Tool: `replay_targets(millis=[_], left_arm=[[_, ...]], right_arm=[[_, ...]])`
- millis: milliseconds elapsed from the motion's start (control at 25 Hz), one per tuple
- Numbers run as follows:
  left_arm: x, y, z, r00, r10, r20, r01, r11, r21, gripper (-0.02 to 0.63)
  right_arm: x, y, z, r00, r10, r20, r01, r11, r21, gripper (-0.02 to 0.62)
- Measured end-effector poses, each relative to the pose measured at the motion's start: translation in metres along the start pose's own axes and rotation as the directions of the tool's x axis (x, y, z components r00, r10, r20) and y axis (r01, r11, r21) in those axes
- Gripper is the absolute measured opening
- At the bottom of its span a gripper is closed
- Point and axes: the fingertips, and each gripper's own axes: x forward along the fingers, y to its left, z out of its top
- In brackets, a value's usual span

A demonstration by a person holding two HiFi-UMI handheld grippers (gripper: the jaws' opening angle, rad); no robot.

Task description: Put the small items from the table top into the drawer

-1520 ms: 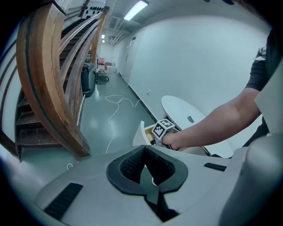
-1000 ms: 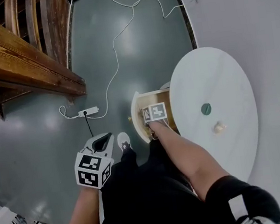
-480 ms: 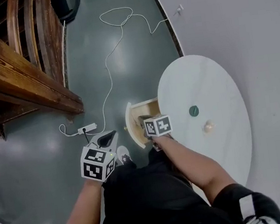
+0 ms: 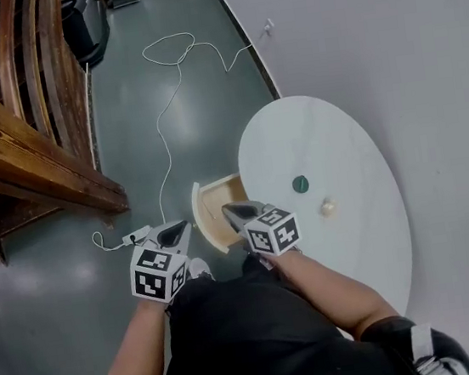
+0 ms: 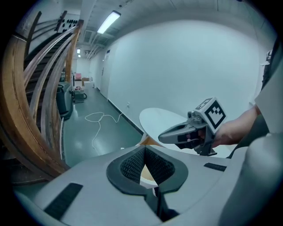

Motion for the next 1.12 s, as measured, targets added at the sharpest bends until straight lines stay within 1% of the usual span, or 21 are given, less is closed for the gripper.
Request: replay_targets(millis=[160,320,400,520,600,720,800,920,1000,1120], left_arm=[[0.009,-0.012,0.003,1.000,-0.028,-0.011,0.028,0.999,0.035,0.014],[0.018,-0.028,0.014,0.998,-0.067,-0.019,0.068,0.994,0.090,0.014],[0.024,-0.038,0.020,0.996,-0.086,-0.022,0.088,0.989,0.115,0.014],[0.036,-0.053,0.026,0.993,-0.114,-0.031,0.117,0.981,0.154,0.014],[0.044,-0.061,0.030,0.990,-0.133,-0.039,0.138,0.974,0.177,0.014],[0.057,-0.076,0.036,0.984,-0.171,-0.055,0.179,0.962,0.207,0.014],[0.063,-0.084,0.040,0.979,-0.193,-0.066,0.203,0.953,0.225,0.014],[0.071,-0.091,0.043,0.974,-0.211,-0.085,0.226,0.942,0.250,0.014],[0.075,-0.095,0.045,0.971,-0.218,-0.097,0.236,0.936,0.260,0.014],[0.077,-0.097,0.048,0.968,-0.227,-0.110,0.249,0.929,0.275,0.014]], right_arm=[[-0.031,0.000,0.012,0.998,-0.012,0.059,0.012,1.000,0.002,0.008],[-0.057,-0.008,0.017,0.993,-0.059,0.103,0.062,0.998,-0.020,0.008],[-0.069,-0.018,0.015,0.988,-0.099,0.119,0.105,0.994,-0.039,0.008],[-0.086,-0.038,0.006,0.976,-0.176,0.125,0.187,0.978,-0.087,0.008],[-0.098,-0.052,-0.001,0.967,-0.221,0.129,0.231,0.971,-0.068,0.008],[-0.119,-0.077,-0.015,0.946,-0.297,0.128,0.300,0.954,-0.005,0.008],[-0.135,-0.096,-0.024,0.927,-0.355,0.122,0.354,0.935,0.033,0.008],[-0.158,-0.125,-0.042,0.890,-0.446,0.095,0.439,0.894,0.091,0.008],[-0.172,-0.145,-0.056,0.861,-0.504,0.067,0.493,0.860,0.133,0.009],[-0.192,-0.170,-0.074,0.809,-0.587,0.030,0.572,0.799,0.187,0.009]])
